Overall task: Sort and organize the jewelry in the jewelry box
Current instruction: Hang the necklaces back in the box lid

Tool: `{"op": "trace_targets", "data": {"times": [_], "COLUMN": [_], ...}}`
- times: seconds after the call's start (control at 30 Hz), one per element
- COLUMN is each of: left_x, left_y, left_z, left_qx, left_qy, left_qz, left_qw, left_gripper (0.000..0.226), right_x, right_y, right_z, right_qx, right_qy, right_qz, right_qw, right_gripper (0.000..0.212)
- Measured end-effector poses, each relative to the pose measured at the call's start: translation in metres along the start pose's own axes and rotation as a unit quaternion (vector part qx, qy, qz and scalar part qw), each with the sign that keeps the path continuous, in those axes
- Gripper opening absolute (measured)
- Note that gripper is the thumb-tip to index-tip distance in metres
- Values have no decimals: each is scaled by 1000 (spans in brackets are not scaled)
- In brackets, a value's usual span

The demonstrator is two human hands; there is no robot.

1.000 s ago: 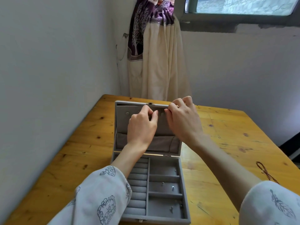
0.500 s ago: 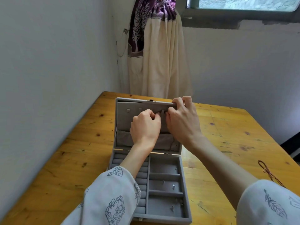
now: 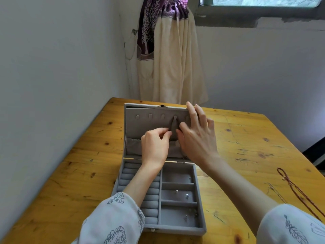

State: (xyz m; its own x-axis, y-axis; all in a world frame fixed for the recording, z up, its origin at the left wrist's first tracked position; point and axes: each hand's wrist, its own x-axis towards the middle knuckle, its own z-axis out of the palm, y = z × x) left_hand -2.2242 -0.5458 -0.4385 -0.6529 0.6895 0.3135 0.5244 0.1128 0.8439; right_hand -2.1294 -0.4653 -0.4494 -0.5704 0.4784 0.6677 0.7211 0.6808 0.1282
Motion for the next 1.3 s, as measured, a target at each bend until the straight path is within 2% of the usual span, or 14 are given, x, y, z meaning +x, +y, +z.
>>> {"op": "trace_targets", "data": {"times": [0.23,0.47,0.57,0.63,0.73,0.77,0.87,0.9,0.97,1.13,1.3], "left_x": [-11,-16,-9,1,25,32,46,49,54,64,67], "left_y": [-14,-19,-15,-13,-17,-19,-22,-23,-28,-31,-33], "left_z": [2,-10,-28,-45,-67,-71,-76,-76,-74,-63,-61], "left_qx": [43,170,189,156,94,79,-65,-82,-68,-104,-112], "left_qy": [19,-10,58,133,209,191,36,1,-9,53,73], "left_qz": [42,143,221,188,61,21,-80,-76,-42,-57,-74], "left_qw": [998,975,955,961,971,978,994,994,997,992,988], "left_gripper": [22,23,14,12,33,42,55,52,43,25,22], "right_x": [-21,-48,-35,-18,8,16,32,35,36,32,30], "right_y": [-5,-7,-5,-6,-10,-12,-13,-13,-13,-15,-14], "right_z": [-3,-12,-25,-32,-34,-34,-30,-28,-27,-24,-19], "right_qx": [14,61,110,141,139,138,157,155,153,197,209], "right_qy": [-4,-51,-7,24,15,-7,-99,-114,-104,-36,-20], "right_qz": [9,26,47,57,69,72,106,115,117,118,112], "right_qw": [1000,997,993,988,988,988,977,975,976,972,971], "right_gripper": [14,34,35,31,31,35,42,42,39,28,30]}}
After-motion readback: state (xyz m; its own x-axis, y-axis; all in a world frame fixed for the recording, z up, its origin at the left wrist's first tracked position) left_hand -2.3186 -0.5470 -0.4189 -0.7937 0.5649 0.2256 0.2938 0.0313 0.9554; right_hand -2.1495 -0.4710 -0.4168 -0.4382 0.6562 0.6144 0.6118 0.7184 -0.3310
